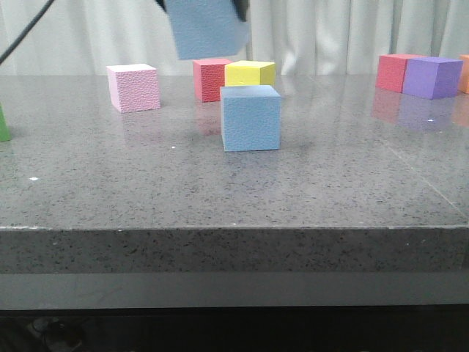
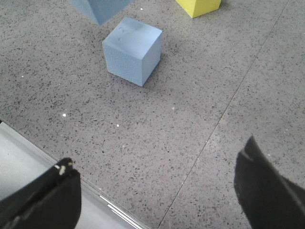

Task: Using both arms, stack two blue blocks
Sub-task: 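Lift the blue cube with the left gripper and lower it onto the placed cube, then open the left gripper and raise it off the stacked cube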

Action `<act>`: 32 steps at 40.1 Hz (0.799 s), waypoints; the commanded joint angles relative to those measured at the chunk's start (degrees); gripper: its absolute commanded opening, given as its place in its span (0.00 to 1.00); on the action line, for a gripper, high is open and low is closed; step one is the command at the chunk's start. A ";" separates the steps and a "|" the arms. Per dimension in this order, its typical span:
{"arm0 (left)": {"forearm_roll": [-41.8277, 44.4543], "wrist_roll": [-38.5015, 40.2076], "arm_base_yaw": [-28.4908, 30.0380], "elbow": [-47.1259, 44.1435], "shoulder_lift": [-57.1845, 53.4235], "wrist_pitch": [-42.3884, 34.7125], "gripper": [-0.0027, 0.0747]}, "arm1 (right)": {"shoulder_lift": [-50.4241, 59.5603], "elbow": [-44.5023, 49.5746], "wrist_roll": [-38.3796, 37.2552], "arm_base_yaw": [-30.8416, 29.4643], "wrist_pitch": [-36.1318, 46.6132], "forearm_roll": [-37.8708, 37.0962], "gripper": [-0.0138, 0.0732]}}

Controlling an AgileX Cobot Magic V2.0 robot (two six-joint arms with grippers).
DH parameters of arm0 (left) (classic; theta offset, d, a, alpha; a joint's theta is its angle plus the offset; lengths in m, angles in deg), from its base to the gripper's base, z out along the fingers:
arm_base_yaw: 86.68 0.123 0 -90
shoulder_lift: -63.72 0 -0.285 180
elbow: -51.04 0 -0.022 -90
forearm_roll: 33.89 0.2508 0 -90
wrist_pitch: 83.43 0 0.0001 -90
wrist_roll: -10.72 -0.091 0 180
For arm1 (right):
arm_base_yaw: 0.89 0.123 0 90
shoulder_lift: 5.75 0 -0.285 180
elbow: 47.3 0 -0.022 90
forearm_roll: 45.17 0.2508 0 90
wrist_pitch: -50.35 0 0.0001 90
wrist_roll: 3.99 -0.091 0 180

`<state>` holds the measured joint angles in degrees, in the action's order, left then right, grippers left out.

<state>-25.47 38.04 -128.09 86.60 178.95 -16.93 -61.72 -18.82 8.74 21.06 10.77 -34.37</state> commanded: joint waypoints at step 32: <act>6.98 11.13 -4.26 6.21 3.43 -1.21 0.61 | 0.19 -1.54 0.37 -0.30 3.80 0.67 0.91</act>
<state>-19.24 48.54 -132.07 90.88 184.43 -15.48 -61.72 -18.82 8.74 21.06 10.77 -34.37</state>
